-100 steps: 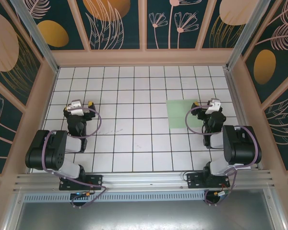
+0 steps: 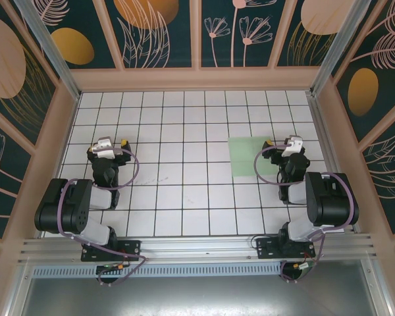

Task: Fold a paper plane with a square sheet of paper (pick it up from the middle)
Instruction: Move the square sheet of paper to the center of the table.

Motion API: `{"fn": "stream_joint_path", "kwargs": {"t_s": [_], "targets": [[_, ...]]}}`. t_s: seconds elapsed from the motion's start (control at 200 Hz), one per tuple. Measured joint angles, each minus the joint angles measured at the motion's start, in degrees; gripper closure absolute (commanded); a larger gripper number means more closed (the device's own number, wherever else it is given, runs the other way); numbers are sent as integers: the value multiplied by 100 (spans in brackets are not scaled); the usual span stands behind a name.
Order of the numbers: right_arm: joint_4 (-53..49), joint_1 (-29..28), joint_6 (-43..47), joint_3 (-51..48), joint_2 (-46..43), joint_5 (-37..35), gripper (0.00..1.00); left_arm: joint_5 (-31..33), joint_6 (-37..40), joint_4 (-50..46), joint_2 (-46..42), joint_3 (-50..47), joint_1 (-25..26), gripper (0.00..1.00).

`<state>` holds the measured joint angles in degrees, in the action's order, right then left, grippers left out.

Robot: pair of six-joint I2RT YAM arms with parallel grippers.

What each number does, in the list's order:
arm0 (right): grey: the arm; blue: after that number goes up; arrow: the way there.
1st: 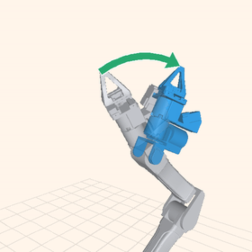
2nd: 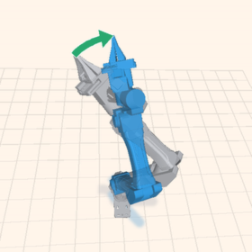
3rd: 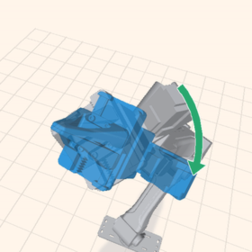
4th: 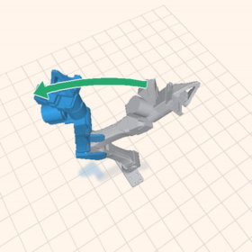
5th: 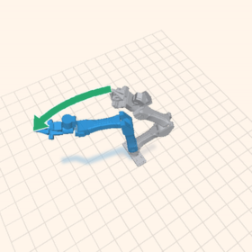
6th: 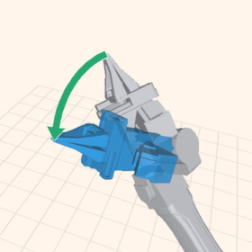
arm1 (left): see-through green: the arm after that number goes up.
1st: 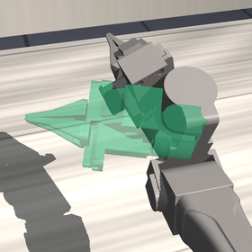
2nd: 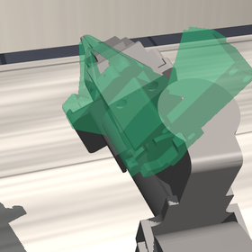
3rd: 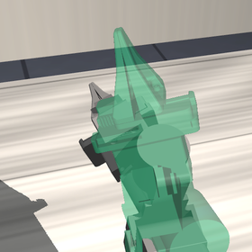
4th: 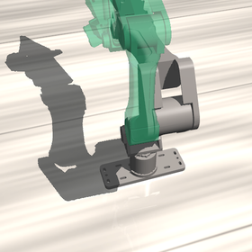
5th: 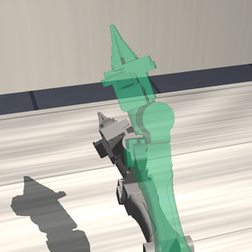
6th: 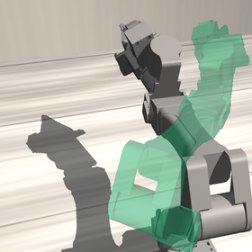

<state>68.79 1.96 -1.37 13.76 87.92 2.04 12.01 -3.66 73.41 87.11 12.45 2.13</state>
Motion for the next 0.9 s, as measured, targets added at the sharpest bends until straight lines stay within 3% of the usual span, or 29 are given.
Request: {"fn": "stream_joint_path", "kwargs": {"t_s": [0.43, 0.555, 0.671, 0.901], "targets": [[-170, 0, -2, 0, -120, -44, 1, 42, -13, -138, -184, 0, 0, 1], [-1025, -26, -44, 166, -817, -273, 1, 260, -133, -750, -737, 125, 0, 2], [-2398, -177, -358, 970, -1432, -507, 1, 365, -402, -1821, -1193, 662, 0, 2], [-4837, -610, -1460, 2643, -1521, -190, 1, 94, -1351, -3574, -1987, 1587, 0, 1]]}}
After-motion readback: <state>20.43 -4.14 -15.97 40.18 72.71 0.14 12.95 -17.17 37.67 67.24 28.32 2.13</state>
